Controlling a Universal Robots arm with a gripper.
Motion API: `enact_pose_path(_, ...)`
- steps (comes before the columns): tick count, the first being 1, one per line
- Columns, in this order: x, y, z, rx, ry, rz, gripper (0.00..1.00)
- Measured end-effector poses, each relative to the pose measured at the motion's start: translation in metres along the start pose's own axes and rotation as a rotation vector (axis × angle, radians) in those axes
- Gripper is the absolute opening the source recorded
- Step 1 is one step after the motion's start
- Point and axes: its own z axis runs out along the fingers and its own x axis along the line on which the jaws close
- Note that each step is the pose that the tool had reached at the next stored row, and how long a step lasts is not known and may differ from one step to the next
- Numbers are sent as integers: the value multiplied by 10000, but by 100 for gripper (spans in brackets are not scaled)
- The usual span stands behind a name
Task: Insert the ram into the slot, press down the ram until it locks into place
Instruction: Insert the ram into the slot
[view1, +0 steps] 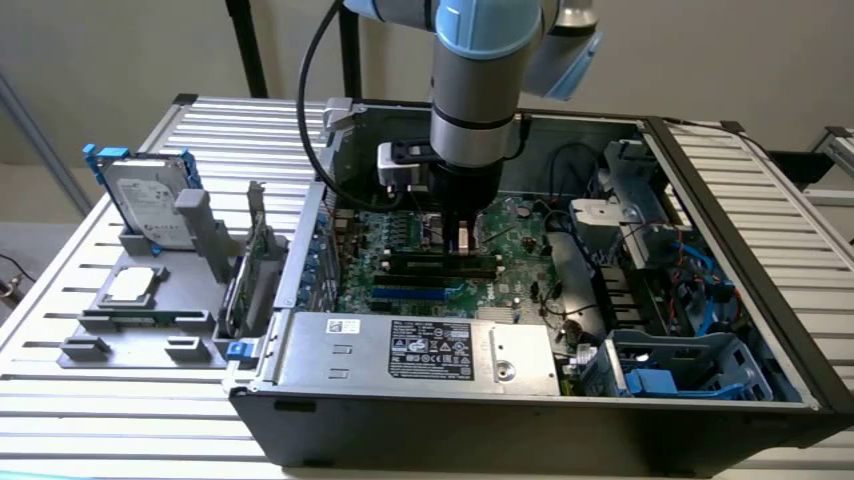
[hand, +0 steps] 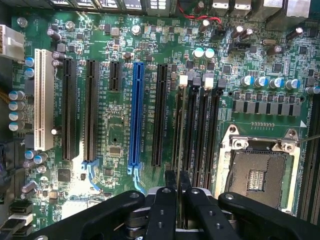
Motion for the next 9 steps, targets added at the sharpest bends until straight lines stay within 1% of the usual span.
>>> enact_pose_path(3,-1,0,-4,1,-2,0,14)
enact_pose_path(4,0,0,-11,1,-4,1,15)
enact_pose_path(5,-1,0,-24,1,-4,1,21)
enact_pose_path(6,-1,0,-48,0,-3,1,21)
enact_pose_path(7,-1,0,-86,-5,-1,1,28)
enact_pose_path(9,-2,-1,-166,-19,-2,1,28)
